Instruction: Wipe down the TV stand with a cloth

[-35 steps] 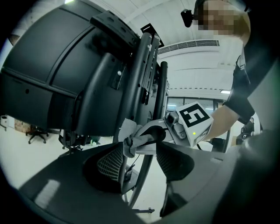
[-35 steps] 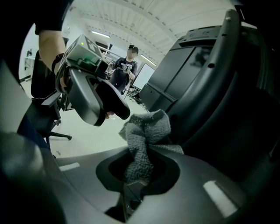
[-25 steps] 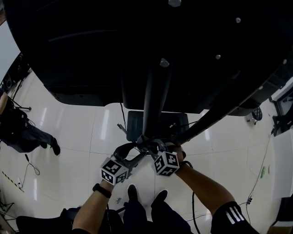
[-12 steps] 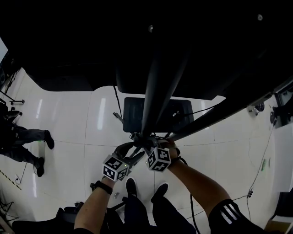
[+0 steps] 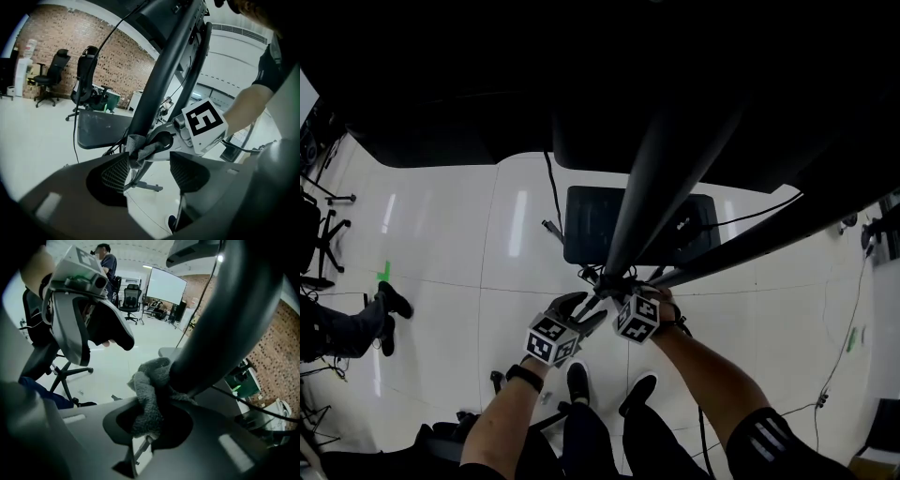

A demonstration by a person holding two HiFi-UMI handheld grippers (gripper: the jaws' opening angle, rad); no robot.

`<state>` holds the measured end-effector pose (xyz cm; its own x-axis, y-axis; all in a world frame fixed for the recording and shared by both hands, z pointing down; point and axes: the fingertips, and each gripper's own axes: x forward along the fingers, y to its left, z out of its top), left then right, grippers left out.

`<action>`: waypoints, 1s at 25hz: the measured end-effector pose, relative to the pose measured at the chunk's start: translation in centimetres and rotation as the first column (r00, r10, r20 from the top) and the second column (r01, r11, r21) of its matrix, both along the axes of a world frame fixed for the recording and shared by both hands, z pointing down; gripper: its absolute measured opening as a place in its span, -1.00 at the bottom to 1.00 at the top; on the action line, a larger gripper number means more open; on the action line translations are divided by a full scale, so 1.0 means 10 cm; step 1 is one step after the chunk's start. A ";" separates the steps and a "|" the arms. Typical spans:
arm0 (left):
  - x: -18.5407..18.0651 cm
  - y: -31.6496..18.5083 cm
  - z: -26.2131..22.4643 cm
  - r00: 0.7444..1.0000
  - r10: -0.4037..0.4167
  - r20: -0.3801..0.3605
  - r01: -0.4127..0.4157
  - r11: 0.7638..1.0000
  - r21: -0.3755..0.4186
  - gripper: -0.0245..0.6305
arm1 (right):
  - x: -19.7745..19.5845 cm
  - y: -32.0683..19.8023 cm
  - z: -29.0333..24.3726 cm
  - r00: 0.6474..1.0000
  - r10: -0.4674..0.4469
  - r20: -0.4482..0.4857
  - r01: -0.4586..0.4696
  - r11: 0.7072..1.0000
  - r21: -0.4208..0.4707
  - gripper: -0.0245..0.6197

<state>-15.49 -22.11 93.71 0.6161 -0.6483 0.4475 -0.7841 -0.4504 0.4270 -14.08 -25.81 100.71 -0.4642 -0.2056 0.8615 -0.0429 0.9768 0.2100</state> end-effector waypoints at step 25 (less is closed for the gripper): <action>0.56 0.29 -2.84 0.994 0.081 0.074 -0.102 0.922 0.372 -0.02 | 0.63 0.34 -3.32 0.838 0.125 0.532 -0.185 0.981 0.060 -0.82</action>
<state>-9.86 -19.25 65.26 0.6617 -0.7173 0.2182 -0.7496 -0.6399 0.1695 -7.76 -22.37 67.51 -0.7938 -0.3876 0.4687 -0.3241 0.9217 0.2132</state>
